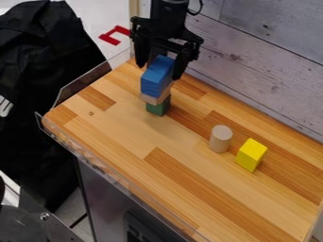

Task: Move the blue block on the top of rectangle block

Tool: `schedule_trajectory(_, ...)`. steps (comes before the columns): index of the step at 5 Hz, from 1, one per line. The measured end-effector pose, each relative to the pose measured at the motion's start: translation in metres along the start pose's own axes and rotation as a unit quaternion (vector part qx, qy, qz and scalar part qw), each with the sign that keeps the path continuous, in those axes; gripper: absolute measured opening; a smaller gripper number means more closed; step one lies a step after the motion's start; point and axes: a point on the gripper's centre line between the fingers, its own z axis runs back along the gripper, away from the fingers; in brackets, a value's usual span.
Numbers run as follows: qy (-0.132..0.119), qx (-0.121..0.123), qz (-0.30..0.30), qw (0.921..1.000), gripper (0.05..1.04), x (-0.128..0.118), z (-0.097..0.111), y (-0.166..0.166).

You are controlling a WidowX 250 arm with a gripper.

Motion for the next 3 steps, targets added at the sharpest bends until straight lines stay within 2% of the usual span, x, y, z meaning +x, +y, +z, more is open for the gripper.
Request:
schedule_trajectory(1, -0.035, -0.002, 0.007, 0.9994, 1.000, -0.001, 0.029, 0.002)
schedule_trajectory(3, -0.071, -0.035, 0.000, 0.9969, 1.000, -0.013, 0.075, -0.006)
